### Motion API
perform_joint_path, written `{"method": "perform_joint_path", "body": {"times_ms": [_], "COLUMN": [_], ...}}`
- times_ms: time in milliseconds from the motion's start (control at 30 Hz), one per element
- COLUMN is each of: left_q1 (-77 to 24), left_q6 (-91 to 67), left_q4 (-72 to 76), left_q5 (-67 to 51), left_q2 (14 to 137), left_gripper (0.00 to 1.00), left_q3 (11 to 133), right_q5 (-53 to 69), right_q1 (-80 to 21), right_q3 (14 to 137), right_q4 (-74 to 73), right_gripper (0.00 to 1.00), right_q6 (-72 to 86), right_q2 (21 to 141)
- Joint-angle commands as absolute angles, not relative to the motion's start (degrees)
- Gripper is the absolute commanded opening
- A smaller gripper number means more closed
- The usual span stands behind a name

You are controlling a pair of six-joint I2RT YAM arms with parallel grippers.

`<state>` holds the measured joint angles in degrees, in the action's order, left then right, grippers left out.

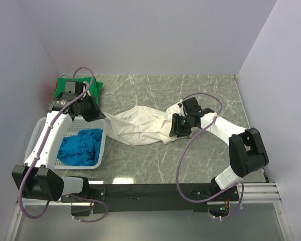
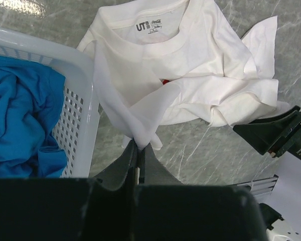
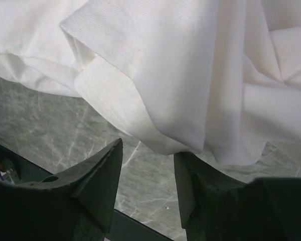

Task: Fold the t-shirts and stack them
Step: Flatten the tshirt out

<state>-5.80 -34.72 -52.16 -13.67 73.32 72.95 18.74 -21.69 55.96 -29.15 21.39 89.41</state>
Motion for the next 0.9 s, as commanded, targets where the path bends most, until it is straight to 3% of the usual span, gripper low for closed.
{"method": "perform_joint_path", "body": {"times_ms": [0,100,133,167,233,600,867], "left_q1": [-5.6,-5.7,-5.6,-5.7,-5.6,-5.7,-5.6], "left_q6": [-34.4,-34.1,-34.0,-34.0,-34.1,-35.4,-37.0], "left_q4": [-52.1,-52.3,-52.3,-52.2,-52.0,-47.3,-45.6], "left_q5": [-13.4,-13.1,-13.0,-13.0,-13.1,-13.1,-15.6], "left_q2": [71.5,71.5,71.5,71.5,71.5,72.4,75.3], "left_gripper": [0.01,0.00,0.00,0.01,0.01,0.01,0.00], "left_q3": [72.5,72.4,72.3,72.3,72.2,77.4,89.5], "right_q5": [20.3,19.6,18.8,18.3,17.4,3.4,-7.5], "right_q1": [-21.4,-21.4,-21.4,-21.4,-21.4,-20.8,-17.1], "right_q3": [57.0,57.8,58.0,58.3,58.6,69.9,80.7], "right_q4": [-26.5,-27.1,-27.8,-28.2,-29.3,-49.8,-59.9], "right_gripper": [0.51,0.38,0.17,0.07,0.00,0.00,0.00], "right_q6": [21.7,21.6,21.4,21.3,20.7,15.4,12.7], "right_q2": [89.8,89.8,90.0,90.1,89.8,78.0,70.1]}}
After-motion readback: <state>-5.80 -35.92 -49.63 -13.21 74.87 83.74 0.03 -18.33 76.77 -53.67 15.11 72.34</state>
